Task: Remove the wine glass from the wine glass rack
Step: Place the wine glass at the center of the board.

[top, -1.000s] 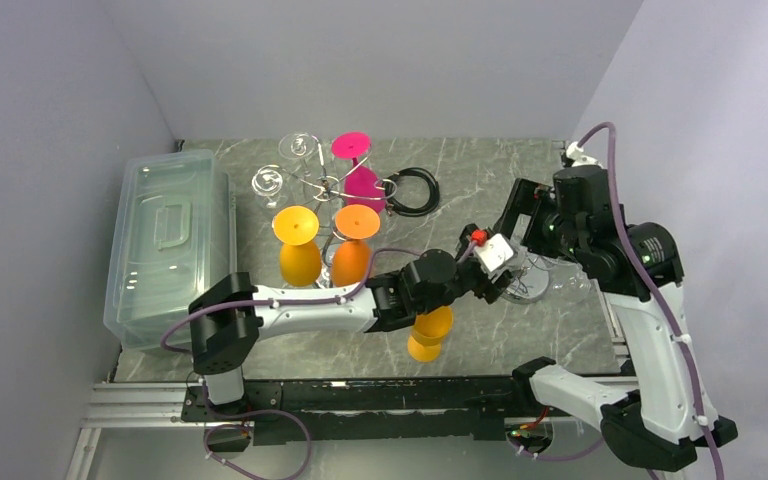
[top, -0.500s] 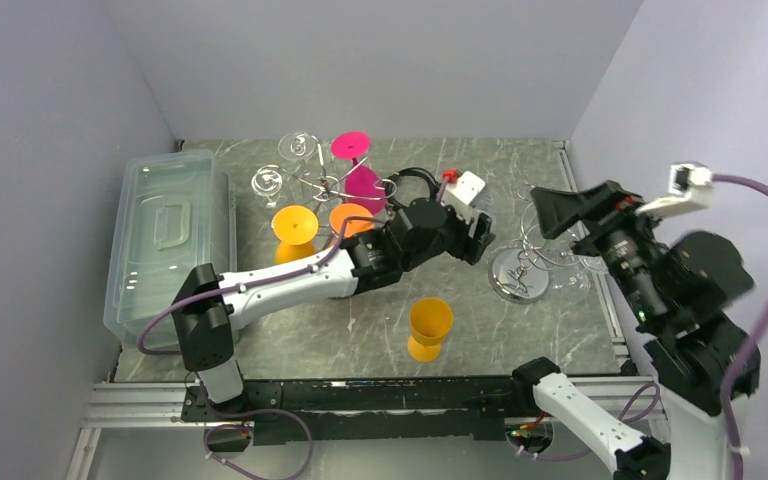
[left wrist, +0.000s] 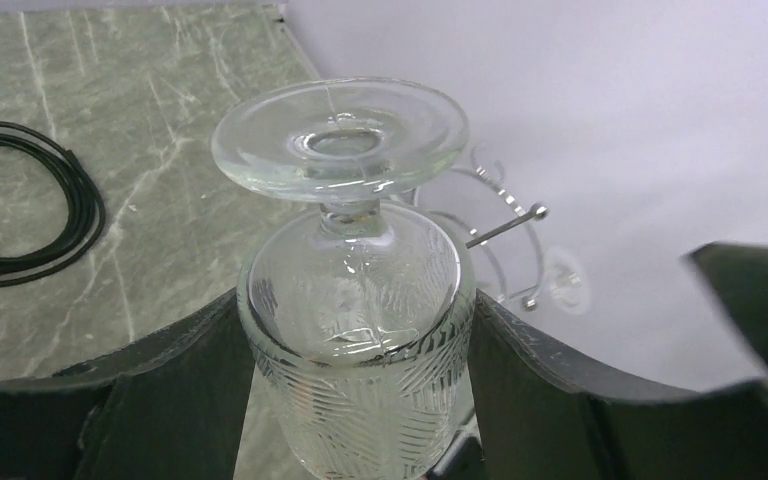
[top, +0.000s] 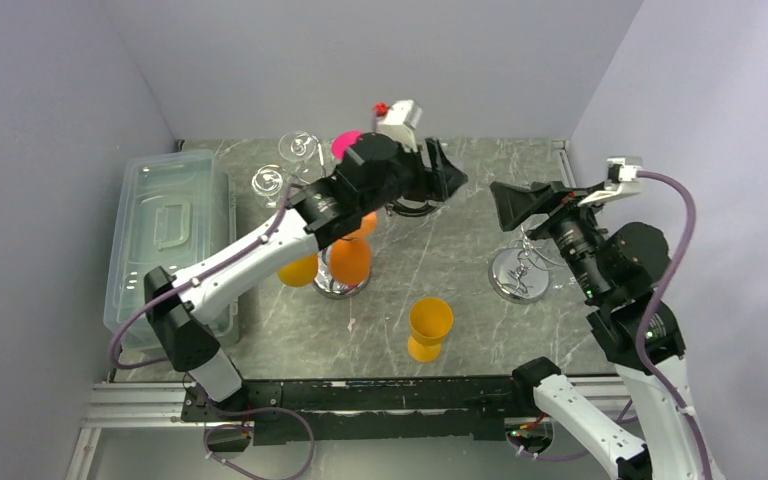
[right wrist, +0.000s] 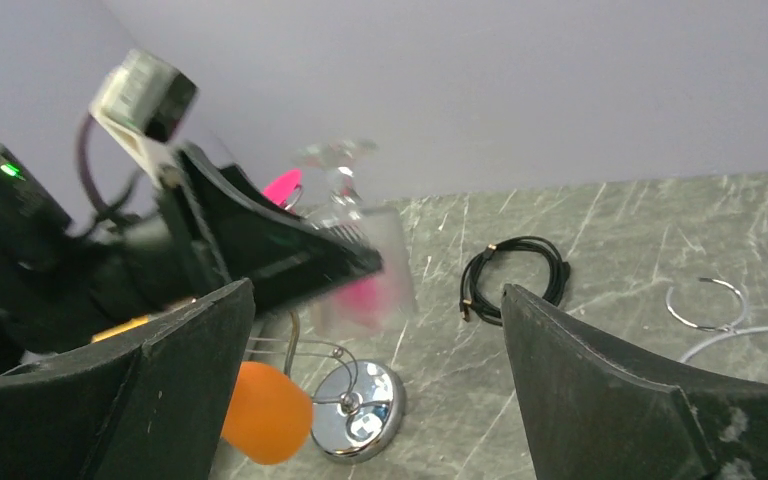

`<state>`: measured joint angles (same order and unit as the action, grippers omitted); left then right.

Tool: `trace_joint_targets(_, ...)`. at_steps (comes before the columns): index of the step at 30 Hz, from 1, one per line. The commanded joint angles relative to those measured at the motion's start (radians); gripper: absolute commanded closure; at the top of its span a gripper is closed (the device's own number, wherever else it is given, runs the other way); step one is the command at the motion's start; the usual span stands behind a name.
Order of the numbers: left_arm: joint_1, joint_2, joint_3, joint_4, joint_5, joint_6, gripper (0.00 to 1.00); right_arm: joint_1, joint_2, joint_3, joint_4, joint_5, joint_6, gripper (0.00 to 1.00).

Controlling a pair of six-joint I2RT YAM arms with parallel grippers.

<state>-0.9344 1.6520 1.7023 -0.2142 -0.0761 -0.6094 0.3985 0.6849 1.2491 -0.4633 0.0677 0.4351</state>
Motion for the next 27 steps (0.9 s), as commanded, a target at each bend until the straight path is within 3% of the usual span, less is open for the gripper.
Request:
trace_joint_targets(1, 0.07, -0.116, 0.036, 0.079, 0.079, -0.246, 0.58, 0.002, -0.022, -0.085, 0.252, -0.083, -0.049, 0.06)
trace_joint_targets(9, 0.165, -0.15, -0.007, 0.163, 0.148, -0.514, 0.56, 0.003, -0.01, -0.227, 0.48, -0.189, -0.067, 0.12)
trace_joint_targets(11, 0.176, -0.149, -0.014, 0.188, 0.163, -0.559, 0.56, 0.003, 0.016, -0.243, 0.527, -0.209, -0.059, 0.19)
trace_joint_targets(20, 0.177, -0.151, -0.024, 0.269, 0.19, -0.642, 0.56, 0.006, 0.112, -0.258, 0.642, -0.233, -0.036, 0.37)
trace_joint_targets(27, 0.178, -0.147, -0.029, 0.286, 0.204, -0.659, 0.57, 0.02, 0.186, -0.222, 0.681, -0.239, -0.039, 0.43)
